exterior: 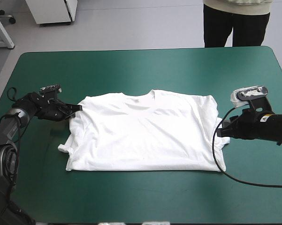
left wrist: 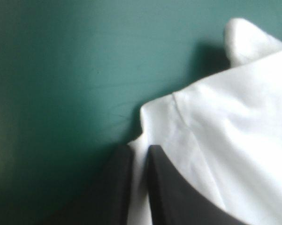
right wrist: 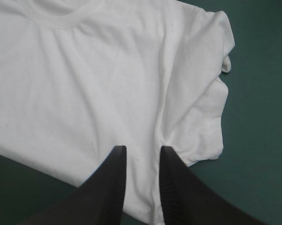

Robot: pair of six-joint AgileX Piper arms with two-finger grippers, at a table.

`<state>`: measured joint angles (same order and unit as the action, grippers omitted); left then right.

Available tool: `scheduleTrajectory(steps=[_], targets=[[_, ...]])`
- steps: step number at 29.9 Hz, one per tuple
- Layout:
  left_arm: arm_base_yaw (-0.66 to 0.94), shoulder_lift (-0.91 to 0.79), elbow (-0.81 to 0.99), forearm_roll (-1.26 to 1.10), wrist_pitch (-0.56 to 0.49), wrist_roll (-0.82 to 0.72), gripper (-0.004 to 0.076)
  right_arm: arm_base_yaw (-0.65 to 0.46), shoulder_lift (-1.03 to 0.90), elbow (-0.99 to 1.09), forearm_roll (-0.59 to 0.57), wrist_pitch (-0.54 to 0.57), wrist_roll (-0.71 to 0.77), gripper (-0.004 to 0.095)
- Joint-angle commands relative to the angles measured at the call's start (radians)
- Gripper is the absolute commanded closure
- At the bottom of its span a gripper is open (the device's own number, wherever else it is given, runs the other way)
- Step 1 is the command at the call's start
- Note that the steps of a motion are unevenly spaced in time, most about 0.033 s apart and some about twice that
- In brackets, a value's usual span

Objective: Fold the cloth

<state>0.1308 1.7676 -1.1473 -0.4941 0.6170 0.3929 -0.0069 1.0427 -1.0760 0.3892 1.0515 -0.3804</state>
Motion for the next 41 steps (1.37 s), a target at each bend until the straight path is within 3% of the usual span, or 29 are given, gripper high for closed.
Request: scheduleTrajectory(steps=[1,8,15,22,28,36,39,41], targets=[[-0.002,-0.033,-0.019,-0.065,-0.002,0.053,0.0733,-0.004,-0.016,-0.033,0.023,-0.025,-0.008,0.0671],[-0.002,-0.074,-0.095,-0.051,0.005,0.053,0.0733,-0.004,-0.016,-0.033,0.023,-0.021,-0.008,0.0677],[-0.039,-0.095,-0.229,-0.045,0.187,0.048,0.0733,-0.004,-0.016,-0.033,0.023,-0.021,-0.010,0.0679],[-0.211,-0.093,-0.237,0.081,0.277,-0.002,0.0733,-0.004,-0.016,-0.033,0.021,-0.008,-0.012,0.0679],[-0.356,-0.081,-0.237,0.225,0.268,-0.094,0.0733,-0.004,-0.016,-0.033,0.031,-0.005,-0.012,0.0679],[-0.378,0.021,-0.237,0.189,0.290,-0.094,0.0732,-0.004,-0.016,-0.033,0.037,-0.003,-0.014,0.0679],[-0.378,0.042,-0.237,0.094,0.275,-0.009,0.0715,-0.004,-0.016,-0.033,0.037,-0.003,-0.026,0.0675],[-0.378,0.044,-0.237,0.016,0.275,0.060,0.0659,-0.004,-0.016,-0.033,0.029,-0.003,-0.034,0.0642]])
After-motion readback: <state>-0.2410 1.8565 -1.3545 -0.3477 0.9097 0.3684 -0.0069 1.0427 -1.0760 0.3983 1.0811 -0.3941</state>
